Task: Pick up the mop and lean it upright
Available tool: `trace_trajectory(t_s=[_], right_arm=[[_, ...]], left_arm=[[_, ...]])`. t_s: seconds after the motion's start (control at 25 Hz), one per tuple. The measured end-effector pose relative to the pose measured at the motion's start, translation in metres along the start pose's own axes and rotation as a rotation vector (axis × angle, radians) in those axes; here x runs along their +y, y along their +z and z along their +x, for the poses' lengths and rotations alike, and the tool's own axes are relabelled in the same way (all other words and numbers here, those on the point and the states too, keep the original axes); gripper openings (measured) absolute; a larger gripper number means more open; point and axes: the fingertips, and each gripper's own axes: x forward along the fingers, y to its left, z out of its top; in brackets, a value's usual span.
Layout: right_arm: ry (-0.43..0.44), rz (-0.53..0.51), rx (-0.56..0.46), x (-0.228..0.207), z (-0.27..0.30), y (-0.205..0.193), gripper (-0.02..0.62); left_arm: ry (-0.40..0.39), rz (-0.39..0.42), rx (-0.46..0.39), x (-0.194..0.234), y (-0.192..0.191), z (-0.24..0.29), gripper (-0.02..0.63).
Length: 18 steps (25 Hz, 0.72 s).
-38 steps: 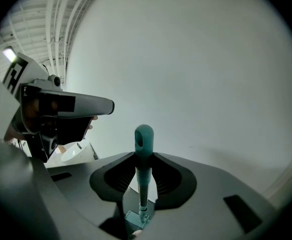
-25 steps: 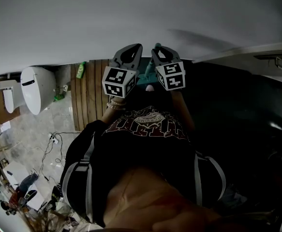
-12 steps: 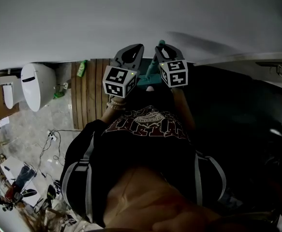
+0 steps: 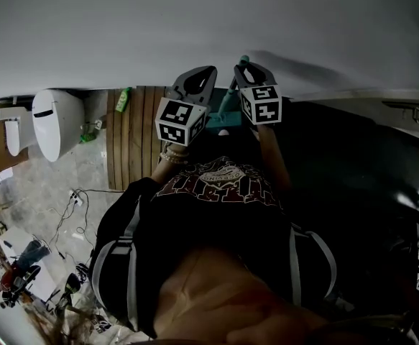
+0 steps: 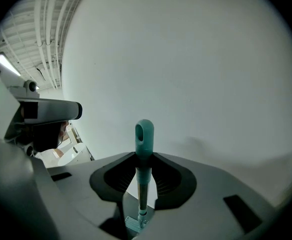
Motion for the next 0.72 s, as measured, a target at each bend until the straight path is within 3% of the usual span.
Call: trace_trajectory(t_s=[0.72], right_arm=[[-0.034,0.015,0.007,-0.015,0.025,0.01,0.112]], left_arm=[[0.01,-0.006,-0.009,0.012,0.004,0.001,0.046]])
